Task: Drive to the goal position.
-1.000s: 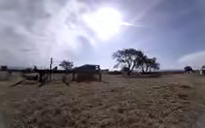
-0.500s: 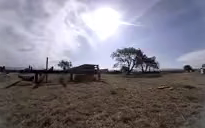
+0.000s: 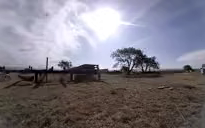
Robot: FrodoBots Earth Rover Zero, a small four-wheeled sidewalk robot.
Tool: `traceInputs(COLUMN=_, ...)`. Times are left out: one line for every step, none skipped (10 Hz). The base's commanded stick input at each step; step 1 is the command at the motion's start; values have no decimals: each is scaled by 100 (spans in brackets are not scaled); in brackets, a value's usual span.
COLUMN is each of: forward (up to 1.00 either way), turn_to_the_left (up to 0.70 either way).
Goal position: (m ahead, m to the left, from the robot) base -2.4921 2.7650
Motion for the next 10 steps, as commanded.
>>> traceInputs(forward=70, turn_to_the_left=27)
traceInputs(forward=70, turn_to_the_left=27)
traceInputs(forward=70, turn_to_the_left=27)
traceInputs(forward=70, turn_to_the_left=27)
traceInputs(forward=70, turn_to_the_left=27)
traceInputs(forward=70, turn_to_the_left=27)
traceInputs(forward=70, turn_to_the_left=27)
traceInputs(forward=70, turn_to_the_left=27)
traceInputs(forward=70, turn_to_the_left=27)
traceInputs(forward=70, turn_to_the_left=27)
